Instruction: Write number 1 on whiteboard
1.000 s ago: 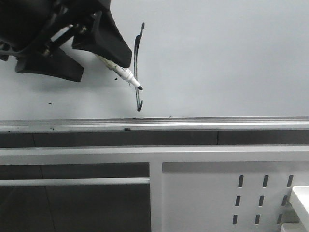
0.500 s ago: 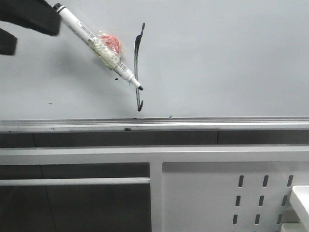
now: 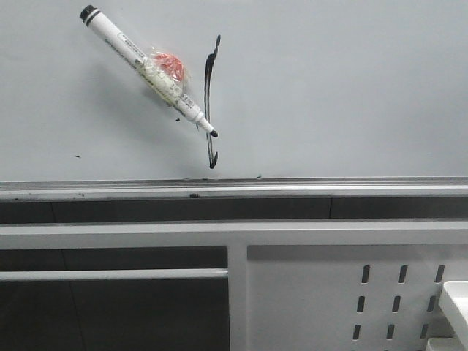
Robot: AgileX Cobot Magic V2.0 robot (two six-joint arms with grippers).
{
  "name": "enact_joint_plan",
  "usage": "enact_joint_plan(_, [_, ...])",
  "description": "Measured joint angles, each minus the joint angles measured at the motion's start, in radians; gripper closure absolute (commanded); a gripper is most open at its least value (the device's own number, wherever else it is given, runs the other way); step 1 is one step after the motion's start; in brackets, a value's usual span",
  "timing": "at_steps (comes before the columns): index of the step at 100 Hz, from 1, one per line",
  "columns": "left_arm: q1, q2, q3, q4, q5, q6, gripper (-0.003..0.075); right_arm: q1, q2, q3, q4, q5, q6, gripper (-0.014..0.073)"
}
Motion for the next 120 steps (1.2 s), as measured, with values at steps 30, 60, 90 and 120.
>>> enact_joint_plan(30, [0.038, -0.113, 0.007, 0.009, 0.107, 0.000, 0.0740, 0.000, -0.004, 0.037, -0.004, -0.020, 0.011, 0.0643])
enact_joint_plan(60, [0.038, -0.127, 0.008, -0.003, 0.131, 0.000, 0.0740, 0.000, -0.004, 0.037, -0.004, -0.020, 0.011, 0.0643])
enact_joint_plan(90, [0.038, -0.128, 0.009, -0.003, 0.135, 0.000, 0.0740, 0.000, -0.004, 0.037, -0.004, -0.020, 0.012, 0.0643])
enact_joint_plan(120, [0.062, -0.143, 0.089, 0.084, 0.048, 0.000, 0.0740, 0.000, -0.004, 0.039, -0.006, -0.020, 0.012, 0.0643])
